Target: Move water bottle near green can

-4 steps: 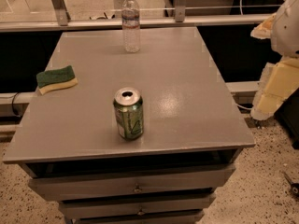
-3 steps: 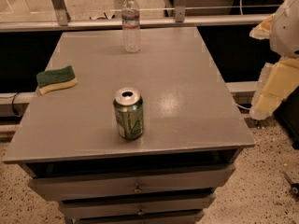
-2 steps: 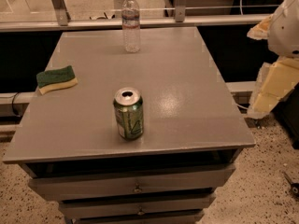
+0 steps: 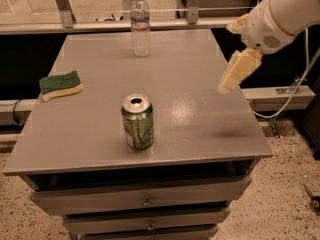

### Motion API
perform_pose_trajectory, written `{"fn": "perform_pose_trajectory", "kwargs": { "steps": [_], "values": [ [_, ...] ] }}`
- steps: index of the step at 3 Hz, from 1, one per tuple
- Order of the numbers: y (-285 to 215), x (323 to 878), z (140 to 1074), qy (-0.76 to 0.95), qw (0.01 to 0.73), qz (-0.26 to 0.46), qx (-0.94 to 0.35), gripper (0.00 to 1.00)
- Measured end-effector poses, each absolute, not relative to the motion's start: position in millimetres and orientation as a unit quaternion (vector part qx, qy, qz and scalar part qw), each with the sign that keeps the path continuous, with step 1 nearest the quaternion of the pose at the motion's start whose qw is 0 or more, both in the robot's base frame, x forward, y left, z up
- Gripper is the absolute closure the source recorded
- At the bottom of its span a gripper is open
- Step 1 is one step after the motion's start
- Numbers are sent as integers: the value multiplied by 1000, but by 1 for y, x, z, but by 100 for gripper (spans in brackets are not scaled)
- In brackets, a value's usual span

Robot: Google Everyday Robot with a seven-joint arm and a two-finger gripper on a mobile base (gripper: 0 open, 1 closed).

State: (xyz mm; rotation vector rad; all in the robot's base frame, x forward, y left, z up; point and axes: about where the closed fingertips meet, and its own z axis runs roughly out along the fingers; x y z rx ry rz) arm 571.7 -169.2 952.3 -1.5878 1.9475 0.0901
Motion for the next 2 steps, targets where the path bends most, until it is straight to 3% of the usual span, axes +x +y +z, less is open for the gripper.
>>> {"fn": "perform_pose_trajectory", "kwargs": {
  "steps": [1,2],
  "values": [
    [-151,626,946,722,353,51,-593,0],
    [-150,631,945,721,359,53,-590,0]
  ]
}}
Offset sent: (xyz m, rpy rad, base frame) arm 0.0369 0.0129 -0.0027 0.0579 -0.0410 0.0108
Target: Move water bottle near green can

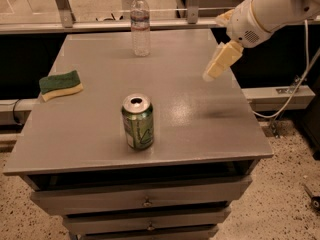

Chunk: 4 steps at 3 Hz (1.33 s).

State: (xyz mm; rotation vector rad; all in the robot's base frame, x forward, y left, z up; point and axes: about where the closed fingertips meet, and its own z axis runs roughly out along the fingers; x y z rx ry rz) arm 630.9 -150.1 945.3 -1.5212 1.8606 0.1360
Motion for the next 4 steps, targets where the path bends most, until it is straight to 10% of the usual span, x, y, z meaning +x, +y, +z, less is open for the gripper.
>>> {"fn": "perform_pose_trajectory", "kwargs": {
  "steps": [4],
  "values": [
    [-85,810,946,682,532,174,-471,0]
  ]
}}
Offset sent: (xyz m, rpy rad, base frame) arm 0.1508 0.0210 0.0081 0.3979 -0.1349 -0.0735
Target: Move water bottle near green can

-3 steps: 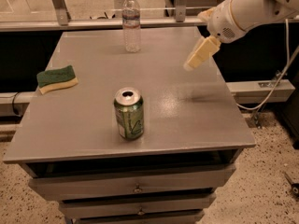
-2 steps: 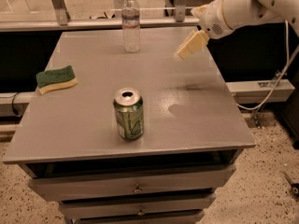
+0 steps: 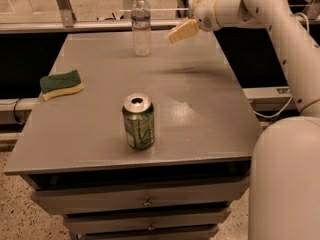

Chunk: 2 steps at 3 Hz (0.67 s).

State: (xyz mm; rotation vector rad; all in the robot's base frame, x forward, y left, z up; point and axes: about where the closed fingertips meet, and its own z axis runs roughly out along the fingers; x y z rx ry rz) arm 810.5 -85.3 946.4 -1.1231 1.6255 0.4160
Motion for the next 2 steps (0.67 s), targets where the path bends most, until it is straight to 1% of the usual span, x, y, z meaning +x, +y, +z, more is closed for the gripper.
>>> {"fn": "perform_pose_trajectory", "kwargs": {
  "steps": [2],
  "values": [
    [-29,843,952,675,544,246,-433,0]
  ]
}}
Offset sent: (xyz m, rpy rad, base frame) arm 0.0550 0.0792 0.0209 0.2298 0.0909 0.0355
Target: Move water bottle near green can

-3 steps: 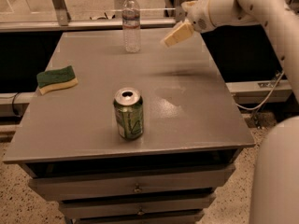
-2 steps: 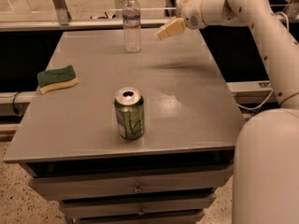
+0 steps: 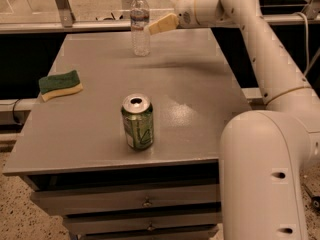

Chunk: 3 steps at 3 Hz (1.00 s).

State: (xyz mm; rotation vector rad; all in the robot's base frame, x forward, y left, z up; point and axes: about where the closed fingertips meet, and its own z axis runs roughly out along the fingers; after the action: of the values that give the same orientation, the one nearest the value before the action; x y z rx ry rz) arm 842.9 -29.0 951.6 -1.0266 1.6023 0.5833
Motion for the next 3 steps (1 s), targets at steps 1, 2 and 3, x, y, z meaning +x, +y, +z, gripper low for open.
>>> {"fn": "perform_pose_trajectory", "kwargs": {
  "steps": [1,2,3],
  "values": [
    [-4,850,955,666,552,270,-423,0],
    [16,859,954,660,559,283,-415,0],
    [32,860,952,661,553,295,-413,0]
  ]
}}
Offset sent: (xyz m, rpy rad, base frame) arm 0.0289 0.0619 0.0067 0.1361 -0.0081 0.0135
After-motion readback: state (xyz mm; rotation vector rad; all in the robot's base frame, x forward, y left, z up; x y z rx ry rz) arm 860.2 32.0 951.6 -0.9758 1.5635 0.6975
